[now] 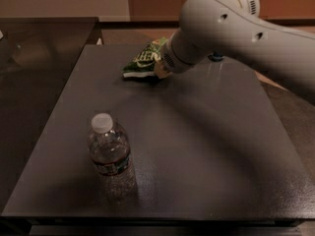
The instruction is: Move green jalapeno chip bag near water bottle
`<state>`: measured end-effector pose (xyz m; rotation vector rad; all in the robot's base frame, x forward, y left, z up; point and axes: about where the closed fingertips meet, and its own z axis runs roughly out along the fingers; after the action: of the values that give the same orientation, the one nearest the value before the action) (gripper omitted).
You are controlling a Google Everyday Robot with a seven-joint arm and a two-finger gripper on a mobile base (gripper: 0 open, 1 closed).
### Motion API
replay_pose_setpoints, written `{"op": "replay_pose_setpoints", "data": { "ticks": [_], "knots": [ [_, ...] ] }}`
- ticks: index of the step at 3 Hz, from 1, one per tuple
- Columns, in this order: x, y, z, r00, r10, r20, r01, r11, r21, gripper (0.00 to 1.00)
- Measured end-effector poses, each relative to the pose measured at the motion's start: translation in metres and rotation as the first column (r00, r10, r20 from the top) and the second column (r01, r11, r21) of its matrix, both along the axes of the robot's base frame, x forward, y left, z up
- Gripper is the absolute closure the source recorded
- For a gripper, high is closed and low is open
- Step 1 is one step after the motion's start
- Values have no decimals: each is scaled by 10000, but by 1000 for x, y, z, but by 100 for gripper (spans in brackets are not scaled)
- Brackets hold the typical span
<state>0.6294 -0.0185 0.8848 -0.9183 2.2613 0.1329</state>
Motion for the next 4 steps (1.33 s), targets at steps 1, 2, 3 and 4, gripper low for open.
{"op": "replay_pose_setpoints", "data": {
  "ticks": [1, 2, 3, 4],
  "knots": [
    [-22, 5, 17, 9936, 1125, 121, -1129, 9923, 500, 100],
    [-54, 12, 22, 9689, 2464, 246, -2472, 9681, 416, 100],
    [-82, 9, 19, 9301, 3661, 308, -3663, 9305, 13, 100],
    [-110, 2, 14, 8697, 4918, 429, -4875, 8693, -817, 100]
  ]
}}
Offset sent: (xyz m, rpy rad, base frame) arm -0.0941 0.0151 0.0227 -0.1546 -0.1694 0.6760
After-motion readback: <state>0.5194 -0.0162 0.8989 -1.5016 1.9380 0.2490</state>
